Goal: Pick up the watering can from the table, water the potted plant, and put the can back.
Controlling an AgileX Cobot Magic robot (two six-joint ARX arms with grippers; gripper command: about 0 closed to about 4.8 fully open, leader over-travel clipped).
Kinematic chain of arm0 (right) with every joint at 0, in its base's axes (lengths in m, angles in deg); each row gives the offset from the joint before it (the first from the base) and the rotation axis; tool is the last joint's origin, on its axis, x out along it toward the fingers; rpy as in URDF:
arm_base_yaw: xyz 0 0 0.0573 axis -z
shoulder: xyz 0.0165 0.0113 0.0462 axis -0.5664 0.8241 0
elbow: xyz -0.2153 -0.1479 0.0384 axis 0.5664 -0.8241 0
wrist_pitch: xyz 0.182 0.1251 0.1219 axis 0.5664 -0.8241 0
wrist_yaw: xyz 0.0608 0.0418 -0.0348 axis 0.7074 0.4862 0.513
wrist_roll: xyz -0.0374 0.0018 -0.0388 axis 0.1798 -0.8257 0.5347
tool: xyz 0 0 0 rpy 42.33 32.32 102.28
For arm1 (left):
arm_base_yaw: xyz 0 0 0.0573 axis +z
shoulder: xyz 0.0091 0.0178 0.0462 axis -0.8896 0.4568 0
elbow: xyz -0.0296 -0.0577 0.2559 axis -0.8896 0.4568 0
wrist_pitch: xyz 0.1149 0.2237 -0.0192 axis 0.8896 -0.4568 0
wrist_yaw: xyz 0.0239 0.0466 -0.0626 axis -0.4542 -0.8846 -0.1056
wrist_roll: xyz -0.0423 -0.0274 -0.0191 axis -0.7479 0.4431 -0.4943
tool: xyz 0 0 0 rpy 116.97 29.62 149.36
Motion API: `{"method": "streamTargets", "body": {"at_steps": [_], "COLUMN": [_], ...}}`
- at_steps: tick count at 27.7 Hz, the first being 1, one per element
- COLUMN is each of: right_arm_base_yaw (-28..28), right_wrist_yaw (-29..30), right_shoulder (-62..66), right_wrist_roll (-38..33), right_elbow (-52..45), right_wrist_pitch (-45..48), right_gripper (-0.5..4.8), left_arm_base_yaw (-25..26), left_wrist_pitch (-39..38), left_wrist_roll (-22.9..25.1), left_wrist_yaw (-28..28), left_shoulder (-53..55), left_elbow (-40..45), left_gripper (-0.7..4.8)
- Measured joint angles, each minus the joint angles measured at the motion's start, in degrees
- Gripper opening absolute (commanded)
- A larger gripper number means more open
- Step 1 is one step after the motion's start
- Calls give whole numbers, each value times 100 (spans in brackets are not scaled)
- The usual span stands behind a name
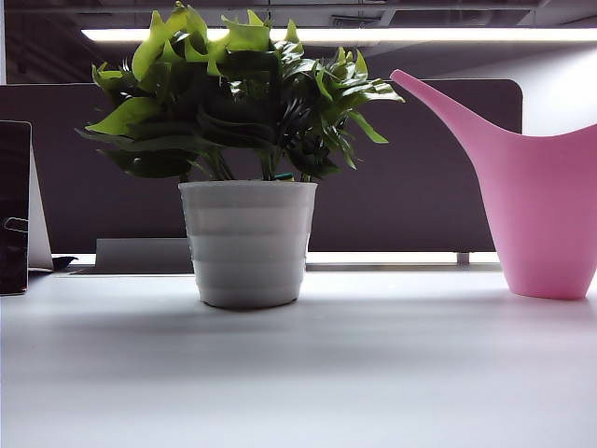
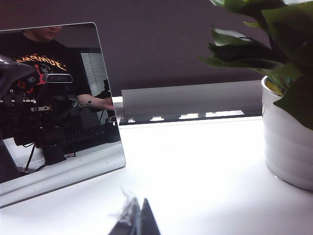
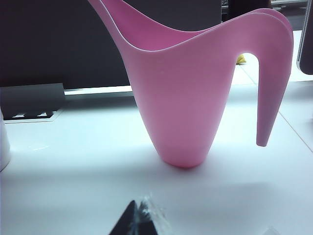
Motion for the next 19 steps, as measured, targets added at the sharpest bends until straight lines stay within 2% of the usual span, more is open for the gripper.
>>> {"method": "streamTargets", "body": {"at_steps": [8, 10, 12, 15, 17, 18, 19], "right_arm_base_yaw": [0, 0, 0, -2, -2, -2, -2], "right_wrist_yaw": [0, 2, 2, 2, 0, -4, -59], "right_shoulder": [0, 0, 0, 0, 0, 0, 0], "right_wrist_roll": [0, 0, 0, -175, -584, -778, -894], "right_elbow": [0, 0, 0, 0, 0, 0, 0], "right_wrist_pitch": [0, 0, 0, 0, 0, 0, 0], "right_gripper": [-8, -8, -8, -8, 40, 74, 78], "left_arm_base_yaw": [-81, -686, -1816, -3386, -3794, -3847, -3845], "left_wrist_pitch": [0, 0, 0, 0, 0, 0, 0], "left_wrist_roll": [0, 0, 0, 0, 0, 0, 0], "left_wrist_yaw": [-31, -245, -629, -658, -367, -157, 83], "left_shoulder": [0, 0, 0, 0, 0, 0, 0], "left_elbow": [0, 0, 0, 0, 0, 0, 0], "left_gripper": [-5, -5, -5, -5, -5, -5, -5]}}
